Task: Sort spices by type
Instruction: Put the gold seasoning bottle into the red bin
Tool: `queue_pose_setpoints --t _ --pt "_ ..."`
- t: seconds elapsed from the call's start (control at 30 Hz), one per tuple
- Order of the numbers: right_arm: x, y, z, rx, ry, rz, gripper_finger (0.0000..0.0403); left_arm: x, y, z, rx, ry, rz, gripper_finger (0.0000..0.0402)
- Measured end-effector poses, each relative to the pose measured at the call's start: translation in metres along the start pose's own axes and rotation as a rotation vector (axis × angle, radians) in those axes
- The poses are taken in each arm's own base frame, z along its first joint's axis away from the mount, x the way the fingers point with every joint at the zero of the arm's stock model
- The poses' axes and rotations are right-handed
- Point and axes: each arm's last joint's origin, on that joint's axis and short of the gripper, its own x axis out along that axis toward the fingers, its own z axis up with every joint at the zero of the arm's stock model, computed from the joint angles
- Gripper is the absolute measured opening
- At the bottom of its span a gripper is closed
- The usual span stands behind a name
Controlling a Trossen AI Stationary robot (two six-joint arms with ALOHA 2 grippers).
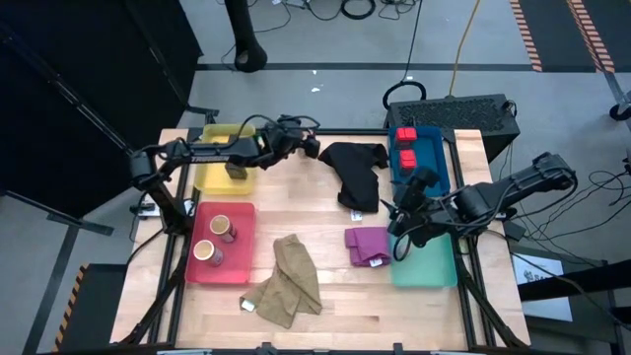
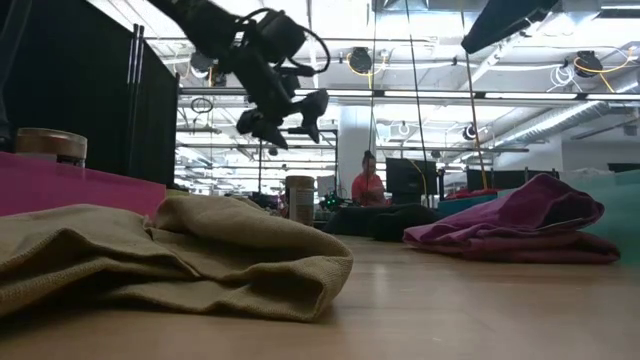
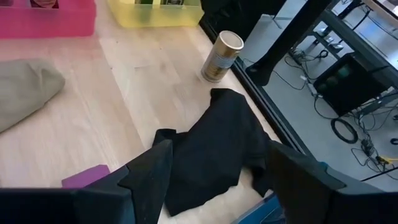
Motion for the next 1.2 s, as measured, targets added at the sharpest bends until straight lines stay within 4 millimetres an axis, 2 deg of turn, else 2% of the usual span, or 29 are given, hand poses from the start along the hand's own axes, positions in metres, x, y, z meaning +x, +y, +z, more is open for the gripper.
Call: queue_pose_setpoints --t 0.1,0.23,0.33,0.47,0.63,0.8,0.9,0.97,1.03,1.2 --pt "0.0 0.0 0.0 -0.006 0.002 -0.003 0.0242 -0.002 -0.001 0.011 0.012 0.019 0.007 0.035" --pt "0.001 -0.004 -0.002 -0.035 0.005 -0.051 0.0242 0.002 0.004 0.012 0.008 0.042 0.001 0.035" --pt "0.003 -0.013 -0.002 -0.064 0.002 -0.122 0.0242 0.005 0.01 0.009 -0.017 0.116 -0.031 0.035" --pt "0.003 -0.03 0.002 -0.009 -0.014 -0.17 0.0242 0.004 0.011 0.004 0.015 0.222 -0.003 0.035" --pt "0.008 -0.042 0.004 0.018 -0.021 -0.246 0.0242 0.002 0.005 0.024 0.035 0.21 -0.011 0.035" --pt "0.024 -0.043 -0.01 -0.004 0.001 -0.317 0.0242 -0.002 -0.001 0.041 0.08 0.196 -0.027 0.035" --pt "0.031 -0.044 -0.017 -0.024 0.02 -0.328 0.0242 0.003 0.001 0.04 0.115 0.259 -0.025 0.035" --pt "0.034 -0.046 -0.016 -0.01 0.023 -0.317 0.0242 0.005 0.004 0.038 0.121 0.32 -0.034 0.035" --pt "0.035 -0.048 -0.014 0.007 0.022 -0.305 0.0242 0.009 0.0 0.042 0.107 0.3 -0.049 0.035" --pt "0.037 -0.047 -0.01 0.009 0.009 -0.275 0.0242 0.024 -0.004 0.037 0.121 0.351 -0.044 0.035"
